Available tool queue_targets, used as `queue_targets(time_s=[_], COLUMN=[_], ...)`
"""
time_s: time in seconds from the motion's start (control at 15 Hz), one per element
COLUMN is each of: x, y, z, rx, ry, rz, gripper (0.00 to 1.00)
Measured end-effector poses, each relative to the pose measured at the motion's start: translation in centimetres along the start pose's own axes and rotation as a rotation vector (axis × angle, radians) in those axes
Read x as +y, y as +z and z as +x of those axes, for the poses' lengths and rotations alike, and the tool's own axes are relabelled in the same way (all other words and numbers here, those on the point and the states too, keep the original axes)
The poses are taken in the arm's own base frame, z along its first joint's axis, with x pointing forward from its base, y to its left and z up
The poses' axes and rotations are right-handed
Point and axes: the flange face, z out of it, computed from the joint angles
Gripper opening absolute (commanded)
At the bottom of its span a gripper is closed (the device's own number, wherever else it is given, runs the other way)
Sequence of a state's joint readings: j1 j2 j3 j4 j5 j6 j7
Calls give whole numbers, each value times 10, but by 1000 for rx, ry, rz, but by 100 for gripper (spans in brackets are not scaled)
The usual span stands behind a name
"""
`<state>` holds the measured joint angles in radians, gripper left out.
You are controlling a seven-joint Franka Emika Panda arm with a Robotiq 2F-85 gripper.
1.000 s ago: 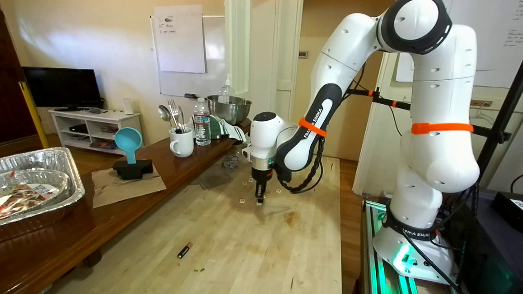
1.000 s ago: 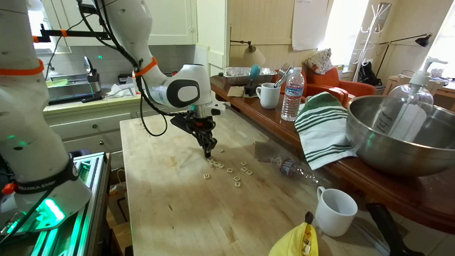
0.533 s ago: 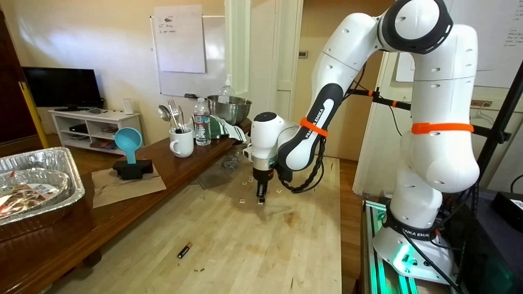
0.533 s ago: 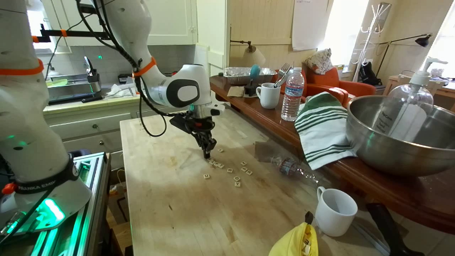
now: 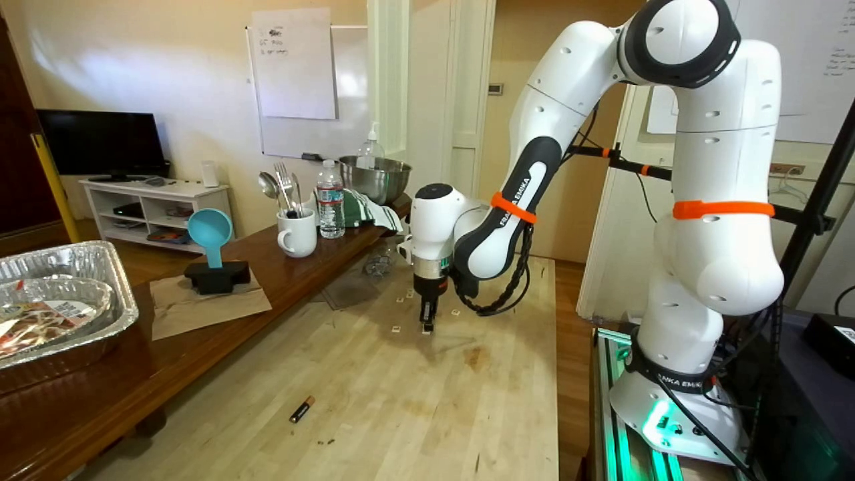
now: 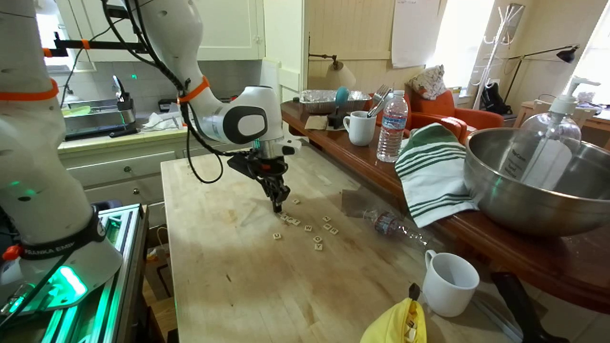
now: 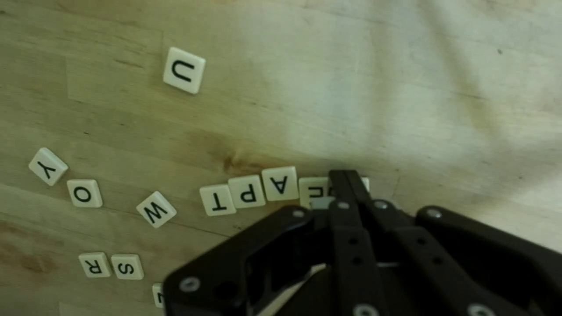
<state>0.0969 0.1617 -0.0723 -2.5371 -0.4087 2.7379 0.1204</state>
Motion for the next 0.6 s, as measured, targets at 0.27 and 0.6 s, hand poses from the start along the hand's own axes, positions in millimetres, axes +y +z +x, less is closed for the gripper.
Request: queue_targets(time_s=[0.27, 0.6], x=[1, 3], y=[0, 0], z=[-3, -11], rx=[-7, -31], ry=[2, 9], rz=[0, -2], gripper=[0, 0])
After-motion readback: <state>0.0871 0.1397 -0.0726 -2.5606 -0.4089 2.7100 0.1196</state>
